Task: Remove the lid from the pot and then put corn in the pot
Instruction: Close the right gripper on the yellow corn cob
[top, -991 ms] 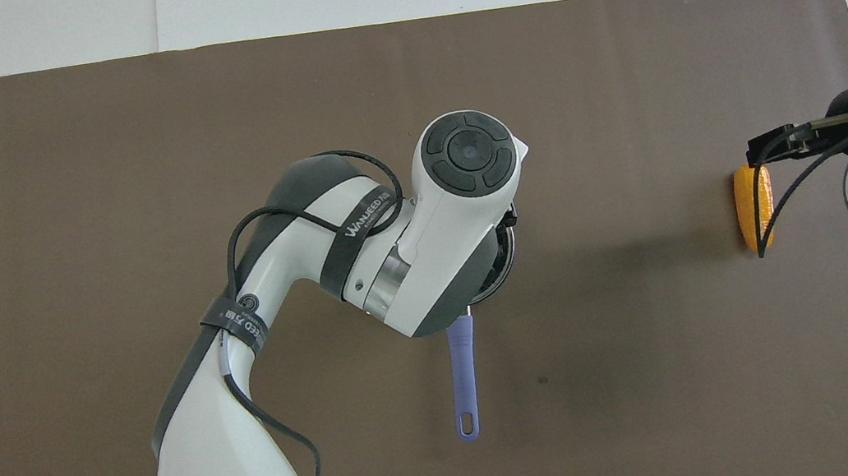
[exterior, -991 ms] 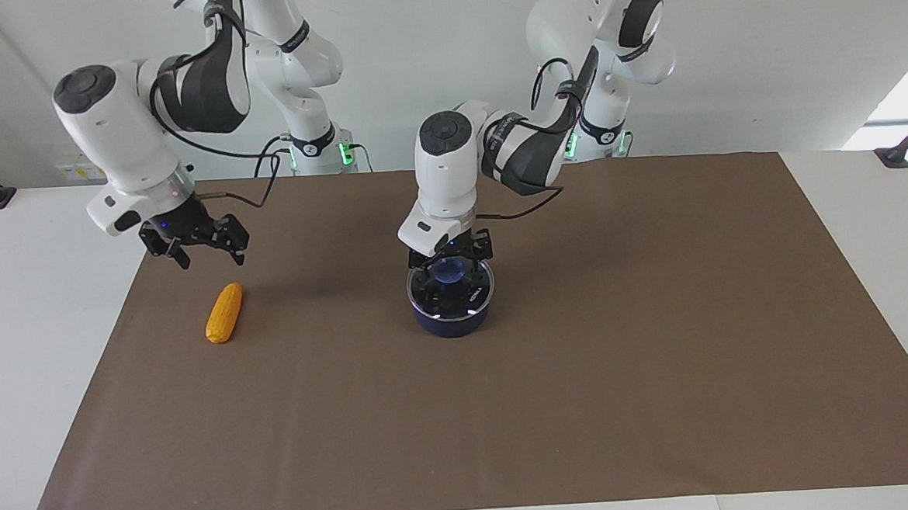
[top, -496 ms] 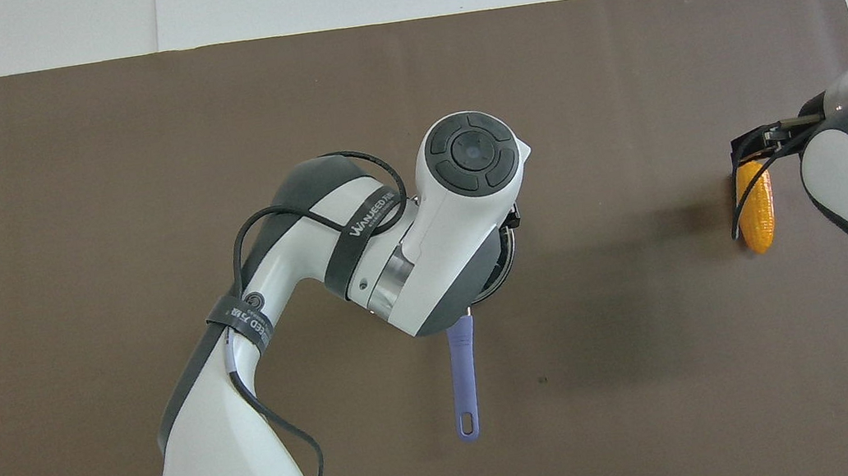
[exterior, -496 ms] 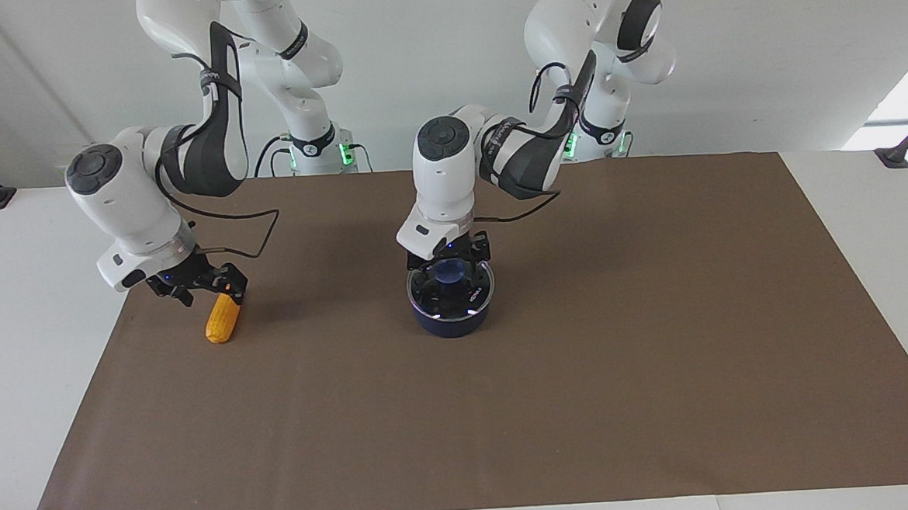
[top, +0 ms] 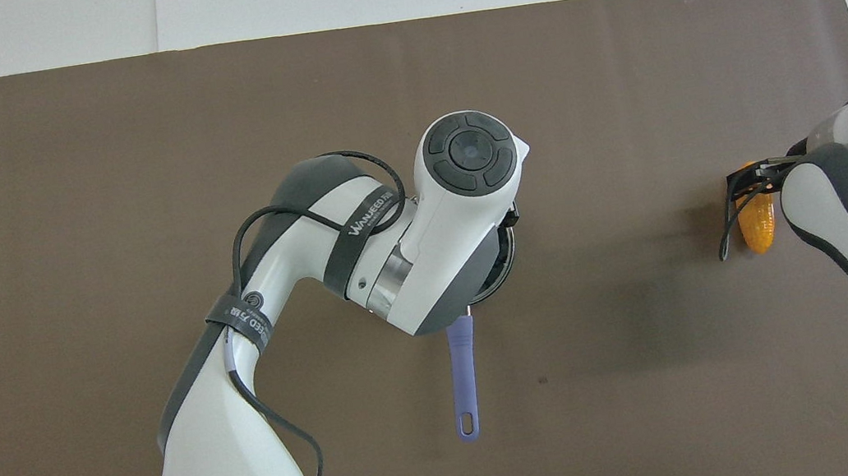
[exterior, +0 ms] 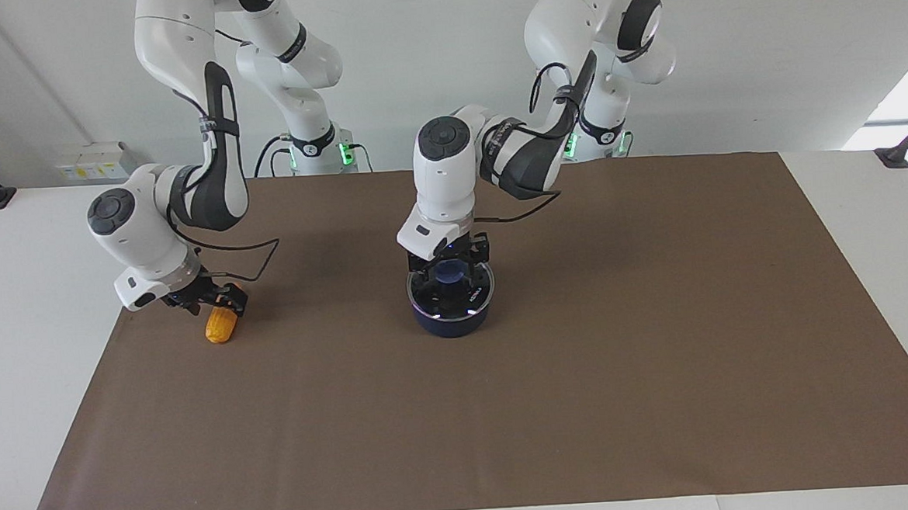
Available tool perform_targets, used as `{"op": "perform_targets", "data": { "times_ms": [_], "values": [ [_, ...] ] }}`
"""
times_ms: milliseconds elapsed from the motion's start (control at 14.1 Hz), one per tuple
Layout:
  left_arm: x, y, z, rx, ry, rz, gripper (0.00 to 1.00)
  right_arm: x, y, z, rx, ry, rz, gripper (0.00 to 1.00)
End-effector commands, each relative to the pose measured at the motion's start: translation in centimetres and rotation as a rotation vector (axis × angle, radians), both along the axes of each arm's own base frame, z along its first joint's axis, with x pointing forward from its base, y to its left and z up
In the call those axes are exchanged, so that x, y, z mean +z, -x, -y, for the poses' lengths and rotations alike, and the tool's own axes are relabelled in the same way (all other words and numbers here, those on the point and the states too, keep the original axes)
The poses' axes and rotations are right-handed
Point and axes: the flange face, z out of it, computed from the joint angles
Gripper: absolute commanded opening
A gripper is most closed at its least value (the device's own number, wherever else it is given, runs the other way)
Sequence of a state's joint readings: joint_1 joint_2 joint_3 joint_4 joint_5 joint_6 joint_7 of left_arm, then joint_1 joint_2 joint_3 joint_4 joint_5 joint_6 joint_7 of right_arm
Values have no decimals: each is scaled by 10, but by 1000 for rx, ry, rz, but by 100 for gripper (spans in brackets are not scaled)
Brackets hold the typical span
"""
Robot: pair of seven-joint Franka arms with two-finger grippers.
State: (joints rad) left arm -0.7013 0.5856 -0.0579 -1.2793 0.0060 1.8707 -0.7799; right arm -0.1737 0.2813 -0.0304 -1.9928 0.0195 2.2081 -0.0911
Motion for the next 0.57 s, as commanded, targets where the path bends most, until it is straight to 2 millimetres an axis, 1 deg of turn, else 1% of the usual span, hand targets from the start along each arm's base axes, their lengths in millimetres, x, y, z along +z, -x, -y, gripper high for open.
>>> {"op": "perform_targets", "data": {
  "times_ms": [0, 71, 142, 212, 283, 354, 425, 496],
  "values": [
    [-3, -2, 0, 15, 8, 6, 81, -12, 2, 3, -9, -1, 10, 100],
    [-3, -2, 0, 16, 10, 7, 78, -14, 3, 2, -7, -2, 7, 100],
    [-3, -2, -1, 18, 11, 6, 70, -13, 3, 2, -7, -1, 8, 100],
    [-4, -2, -1, 18, 10, 5, 56, -18, 3, 2, -9, -2, 4, 100],
    [-3, -2, -1, 17, 9, 6, 36, -26, -1, 0, -4, 1, 15, 100],
    [-4, -3, -2, 18, 5, 3, 19, -26, -2, -2, -1, 3, 21, 100],
    [-3, -3, -3, 19, 3, -3, 9, -26, -4, -4, 3, 3, 26, 100],
    [-4, -2, -4, 19, 0, -6, 6, -26, -3, -4, 6, 3, 25, 100]
  ]
}}
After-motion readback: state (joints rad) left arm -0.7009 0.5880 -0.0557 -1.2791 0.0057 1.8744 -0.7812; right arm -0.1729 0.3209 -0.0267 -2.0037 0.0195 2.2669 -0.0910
